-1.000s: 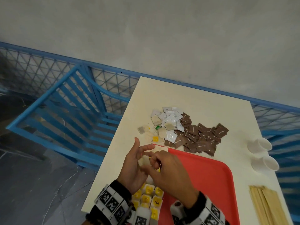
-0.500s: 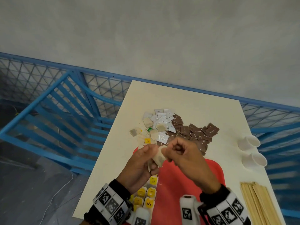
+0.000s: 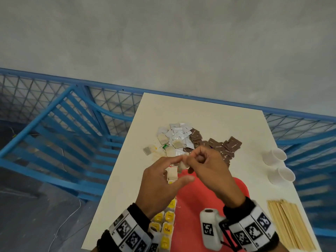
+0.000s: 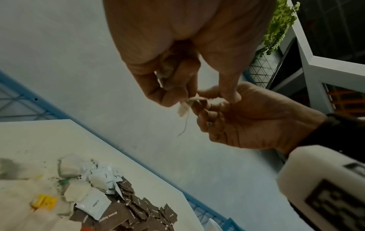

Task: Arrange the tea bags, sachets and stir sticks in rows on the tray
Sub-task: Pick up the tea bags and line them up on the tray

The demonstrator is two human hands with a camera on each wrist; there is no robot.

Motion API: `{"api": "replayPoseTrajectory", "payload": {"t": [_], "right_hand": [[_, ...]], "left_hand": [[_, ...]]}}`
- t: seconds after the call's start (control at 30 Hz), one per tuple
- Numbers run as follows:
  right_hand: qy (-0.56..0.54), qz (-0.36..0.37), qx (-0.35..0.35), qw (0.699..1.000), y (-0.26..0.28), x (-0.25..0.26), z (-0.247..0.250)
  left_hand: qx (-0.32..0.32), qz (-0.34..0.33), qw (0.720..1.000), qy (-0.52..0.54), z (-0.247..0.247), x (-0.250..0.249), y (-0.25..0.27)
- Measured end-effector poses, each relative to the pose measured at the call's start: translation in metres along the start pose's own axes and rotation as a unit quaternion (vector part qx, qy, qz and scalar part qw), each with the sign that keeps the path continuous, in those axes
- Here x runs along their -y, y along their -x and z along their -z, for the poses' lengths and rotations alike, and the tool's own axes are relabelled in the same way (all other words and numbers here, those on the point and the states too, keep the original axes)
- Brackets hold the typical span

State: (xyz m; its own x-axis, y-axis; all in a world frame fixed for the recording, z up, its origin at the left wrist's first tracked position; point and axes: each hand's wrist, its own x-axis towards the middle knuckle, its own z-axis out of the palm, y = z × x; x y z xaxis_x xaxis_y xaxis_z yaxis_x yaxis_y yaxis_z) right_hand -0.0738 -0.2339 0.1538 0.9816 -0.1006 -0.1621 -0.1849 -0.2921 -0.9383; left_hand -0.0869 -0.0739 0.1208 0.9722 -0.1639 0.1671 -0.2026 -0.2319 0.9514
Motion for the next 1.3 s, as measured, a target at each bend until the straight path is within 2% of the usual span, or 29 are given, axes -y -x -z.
{"api": "replayPoseTrajectory", "payload": {"t": [0.07,0.13,0.23,0.33,0.47,0.53,0.6,0.67,0.73,0.8,0.9,1.03,1.17,1.3], "right_hand": [[-0.078,-0.014,0.036,0.996,0.004,0.007,-0.004],[-0.106,-0.015,0.061,0.992,0.008,0.012,-0.008],[-0.094,-0.005,0.058,0.994,0.007,0.008,-0.011],[-0.095,0.025,0.023,0.995,0.005,0.003,-0.01],[-0.018,0.09,0.05,0.995,0.002,0.0,-0.016],[-0.027,0.101,0.028,0.994,-0.002,0.0,-0.02],[-0.032,0.104,0.028,0.994,-0.006,0.0,-0.022],[-0.003,0.108,0.07,0.992,-0.01,-0.002,-0.025],[0.042,0.115,0.088,0.989,-0.018,-0.009,-0.03],[0.08,0.117,0.073,0.987,-0.031,-0.021,-0.035],[0.173,0.089,0.078,0.978,-0.056,-0.054,-0.045],[0.283,0.021,0.132,0.95,-0.081,-0.108,-0.064],[0.248,-0.058,0.212,0.944,-0.094,-0.136,-0.08],[0.276,-0.083,0.181,0.94,-0.095,-0.152,-0.093]], "left_hand": [[-0.027,0.005,1.0,-0.006,-0.005,0.001,0.0],[-0.044,0.023,0.999,0.004,-0.002,0.003,-0.003],[-0.025,0.068,0.994,0.085,0.011,0.007,-0.009],[-0.008,0.121,0.98,0.156,0.027,0.008,-0.014],[0.052,0.115,0.986,0.111,0.037,0.009,-0.016],[0.067,0.124,0.983,0.113,0.04,0.013,-0.016],[0.069,0.139,0.98,0.122,0.044,0.019,-0.016],[0.07,0.146,0.981,0.105,0.047,0.025,-0.017],[0.068,0.144,0.985,0.061,0.051,0.032,-0.018],[0.045,0.15,0.988,0.008,0.058,0.044,-0.016],[0.003,0.19,0.982,-0.017,0.077,0.064,-0.004],[0.01,0.254,0.967,-0.01,0.097,0.082,0.023],[0.014,0.292,0.956,-0.033,0.109,0.095,0.042],[0.011,0.306,0.951,-0.034,0.112,0.1,0.047]]}}
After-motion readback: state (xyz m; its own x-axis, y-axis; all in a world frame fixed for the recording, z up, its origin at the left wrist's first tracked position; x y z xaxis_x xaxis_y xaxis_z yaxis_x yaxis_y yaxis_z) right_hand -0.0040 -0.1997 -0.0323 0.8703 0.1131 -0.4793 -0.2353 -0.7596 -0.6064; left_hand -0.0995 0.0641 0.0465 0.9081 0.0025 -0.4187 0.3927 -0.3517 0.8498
